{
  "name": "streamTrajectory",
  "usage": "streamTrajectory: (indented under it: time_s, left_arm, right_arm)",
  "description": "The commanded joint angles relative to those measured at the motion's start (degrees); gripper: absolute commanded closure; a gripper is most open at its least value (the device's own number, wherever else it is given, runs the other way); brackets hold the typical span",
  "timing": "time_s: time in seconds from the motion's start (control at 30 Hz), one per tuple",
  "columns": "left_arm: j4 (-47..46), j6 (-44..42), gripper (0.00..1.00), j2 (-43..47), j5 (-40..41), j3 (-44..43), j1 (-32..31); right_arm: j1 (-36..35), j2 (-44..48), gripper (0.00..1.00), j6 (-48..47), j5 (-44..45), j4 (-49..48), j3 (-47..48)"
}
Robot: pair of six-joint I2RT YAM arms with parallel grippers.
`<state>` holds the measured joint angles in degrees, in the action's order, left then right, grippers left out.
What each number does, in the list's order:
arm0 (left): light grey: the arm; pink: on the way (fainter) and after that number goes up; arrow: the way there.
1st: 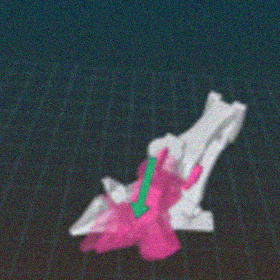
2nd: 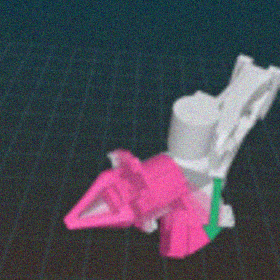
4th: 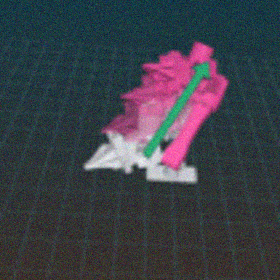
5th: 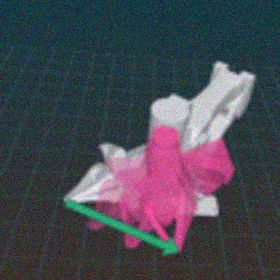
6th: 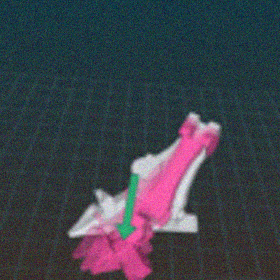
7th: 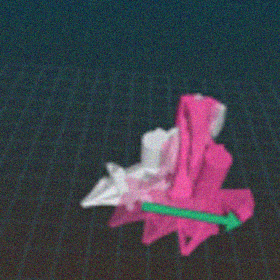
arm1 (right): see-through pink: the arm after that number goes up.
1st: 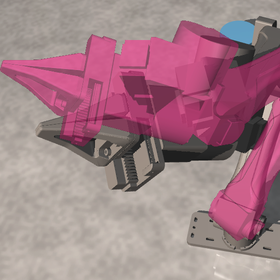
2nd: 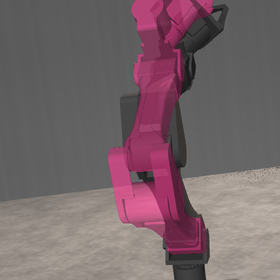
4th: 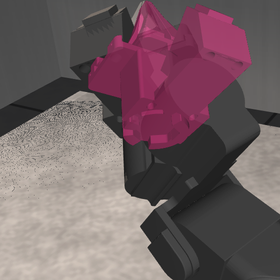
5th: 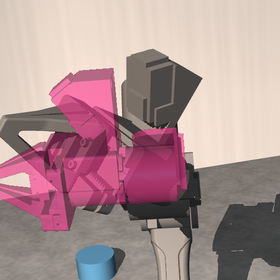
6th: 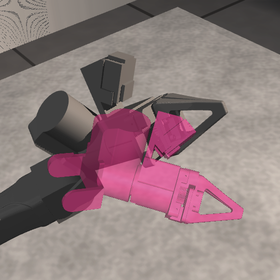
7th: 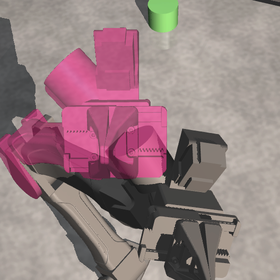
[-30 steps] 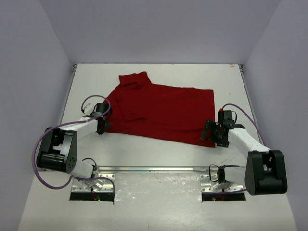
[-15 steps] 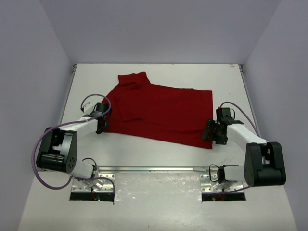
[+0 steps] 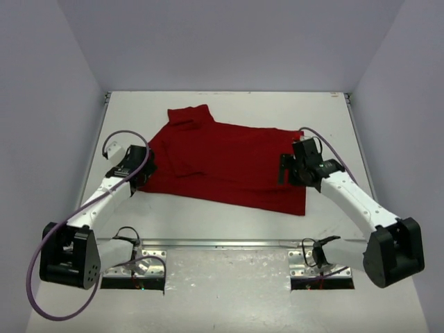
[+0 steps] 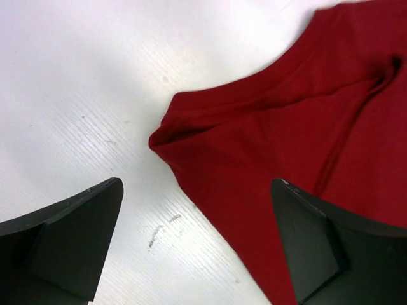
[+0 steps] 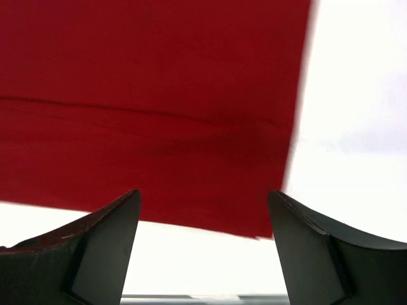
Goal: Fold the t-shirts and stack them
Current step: Fold the flattened tshirt in 1/3 of the way
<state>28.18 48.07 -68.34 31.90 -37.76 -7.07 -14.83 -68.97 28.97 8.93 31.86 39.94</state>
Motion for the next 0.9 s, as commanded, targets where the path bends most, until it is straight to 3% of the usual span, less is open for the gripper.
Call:
streamTrajectory:
  time_s: [0.0, 0.1, 0.17, 0.33, 0.4, 0.47, 0.63, 0.87]
  left_arm:
    - [4.9, 1.1, 0.00, 5.6, 1.8, -4.6, -0.6]
    - [11.0, 2.5, 0.00, 9.9, 2.9, -8.4, -0.6]
    - [15.5, 1.8, 0.00, 12.3, 2.7, -10.7, -0.6]
    - [17.5, -11.0, 0.00, 17.6, 0.8, -17.3, -0.4]
    - [15.2, -17.4, 0.00, 22.6, -0.2, -15.4, -0.4]
    - [9.4, -19.1, 0.00, 26.6, 0.4, -10.1, -0.5]
    - [7.0, -20.1, 0.00, 34.2, -1.6, -8.9, -0.4]
    - [7.4, -20.7, 0.00, 31.1, -4.4, -9.4, -0.4]
  right_arm:
    - [-9.0, -1.5, 0.19, -0.6, 4.4, -1.0, 11.2]
    - [-22.3, -11.7, 0.21, -6.0, 1.9, -5.6, 17.9]
    - [-26.5, -17.6, 0.23, -8.5, -0.6, -11.8, 21.4]
    - [-34.7, -39.6, 0.49, -10.8, -0.1, -17.3, 40.3]
    - [-37.4, -47.8, 0.53, -12.3, 1.5, -18.2, 48.9]
    - [-38.6, -52.4, 0.54, -13.5, 2.3, -18.4, 56.1]
    - [-39.9, -61.9, 0.54, -14.9, 2.2, -16.1, 66.0]
    - [-40.7, -69.2, 0.56, -17.9, -1.0, -12.6, 74.1]
